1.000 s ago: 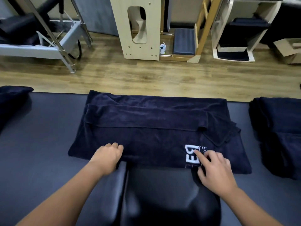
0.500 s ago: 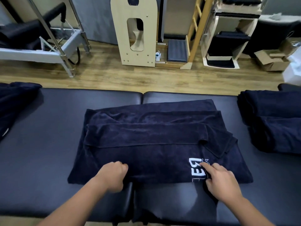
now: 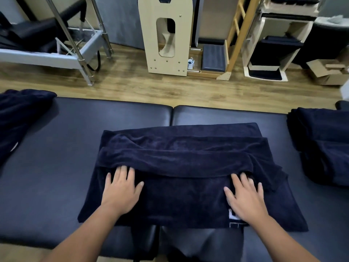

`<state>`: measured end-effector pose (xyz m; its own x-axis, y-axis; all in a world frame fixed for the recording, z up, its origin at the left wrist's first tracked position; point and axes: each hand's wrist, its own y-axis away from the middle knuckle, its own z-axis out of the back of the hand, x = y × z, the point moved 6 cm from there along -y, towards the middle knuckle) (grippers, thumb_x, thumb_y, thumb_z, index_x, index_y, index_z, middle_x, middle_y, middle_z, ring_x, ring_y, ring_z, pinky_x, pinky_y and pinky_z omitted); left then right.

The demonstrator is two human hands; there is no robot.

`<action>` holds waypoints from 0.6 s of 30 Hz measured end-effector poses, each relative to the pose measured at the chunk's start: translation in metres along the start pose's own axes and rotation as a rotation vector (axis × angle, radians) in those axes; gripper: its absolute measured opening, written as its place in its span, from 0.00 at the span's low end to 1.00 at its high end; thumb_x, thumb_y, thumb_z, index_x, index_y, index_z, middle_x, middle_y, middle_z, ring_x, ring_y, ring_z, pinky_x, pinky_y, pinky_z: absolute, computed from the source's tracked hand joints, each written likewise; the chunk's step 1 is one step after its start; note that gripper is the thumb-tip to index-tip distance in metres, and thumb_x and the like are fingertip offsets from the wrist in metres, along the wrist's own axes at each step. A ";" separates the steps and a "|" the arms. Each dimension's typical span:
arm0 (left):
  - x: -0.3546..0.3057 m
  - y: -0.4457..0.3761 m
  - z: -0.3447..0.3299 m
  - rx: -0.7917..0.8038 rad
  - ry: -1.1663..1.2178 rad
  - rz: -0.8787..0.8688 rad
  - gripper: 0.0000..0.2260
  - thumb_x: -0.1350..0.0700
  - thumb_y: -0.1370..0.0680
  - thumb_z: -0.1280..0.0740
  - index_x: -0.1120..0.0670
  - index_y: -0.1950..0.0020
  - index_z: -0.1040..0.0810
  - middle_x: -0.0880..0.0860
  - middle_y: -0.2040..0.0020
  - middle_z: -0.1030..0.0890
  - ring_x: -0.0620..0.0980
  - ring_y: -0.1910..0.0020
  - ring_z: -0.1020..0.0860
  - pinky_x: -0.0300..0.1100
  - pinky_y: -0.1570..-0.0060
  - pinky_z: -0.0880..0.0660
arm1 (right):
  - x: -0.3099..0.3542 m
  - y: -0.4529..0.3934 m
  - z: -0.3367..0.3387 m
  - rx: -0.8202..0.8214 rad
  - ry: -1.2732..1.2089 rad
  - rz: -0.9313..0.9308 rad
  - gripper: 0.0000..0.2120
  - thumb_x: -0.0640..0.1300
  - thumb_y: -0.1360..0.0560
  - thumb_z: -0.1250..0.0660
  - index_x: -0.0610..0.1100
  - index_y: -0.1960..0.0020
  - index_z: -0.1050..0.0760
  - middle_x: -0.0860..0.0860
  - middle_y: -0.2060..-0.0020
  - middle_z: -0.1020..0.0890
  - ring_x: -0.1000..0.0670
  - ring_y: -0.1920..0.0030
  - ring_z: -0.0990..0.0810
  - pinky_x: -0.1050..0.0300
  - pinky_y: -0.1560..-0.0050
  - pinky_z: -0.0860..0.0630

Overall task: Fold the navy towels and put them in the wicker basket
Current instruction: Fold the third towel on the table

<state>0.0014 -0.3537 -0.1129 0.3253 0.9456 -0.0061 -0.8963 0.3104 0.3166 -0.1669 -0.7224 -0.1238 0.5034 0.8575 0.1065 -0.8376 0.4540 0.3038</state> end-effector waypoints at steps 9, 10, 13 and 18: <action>0.007 -0.086 0.034 0.058 0.120 0.262 0.29 0.32 0.20 0.50 0.41 0.20 0.45 0.59 0.20 0.39 0.65 0.22 0.44 0.71 0.28 0.48 | 0.017 -0.138 0.046 0.007 0.057 -0.043 0.32 0.72 0.22 0.57 0.65 0.21 0.59 0.50 0.20 0.51 0.37 0.23 0.48 0.24 0.29 0.58; 0.009 -0.095 0.039 0.050 0.171 0.311 0.30 0.32 0.19 0.49 0.37 0.19 0.54 0.59 0.18 0.47 0.65 0.20 0.49 0.73 0.29 0.49 | 0.016 -0.155 0.051 0.006 0.047 -0.069 0.33 0.72 0.23 0.56 0.66 0.22 0.60 0.51 0.19 0.54 0.36 0.22 0.50 0.23 0.30 0.59; 0.016 -0.111 0.040 0.115 0.224 0.364 0.32 0.32 0.19 0.49 0.32 0.22 0.66 0.55 0.17 0.62 0.61 0.19 0.61 0.74 0.29 0.50 | 0.021 -0.193 0.062 0.046 0.058 -0.105 0.33 0.70 0.22 0.54 0.64 0.21 0.60 0.50 0.18 0.57 0.37 0.20 0.59 0.23 0.29 0.60; 0.028 -0.101 0.038 0.001 0.214 0.357 0.28 0.40 0.16 0.48 0.43 0.18 0.52 0.56 0.17 0.53 0.56 0.18 0.56 0.65 0.27 0.40 | 0.074 -0.208 0.064 0.093 0.037 0.162 0.29 0.49 0.18 0.50 0.58 0.19 0.55 0.47 0.18 0.54 0.40 0.19 0.60 0.30 0.24 0.55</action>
<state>0.1127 -0.3628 -0.1093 -0.0758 0.9928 -0.0932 -0.9411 -0.0403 0.3359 0.0582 -0.7694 -0.1188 0.3544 0.9265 0.1266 -0.8827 0.2868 0.3722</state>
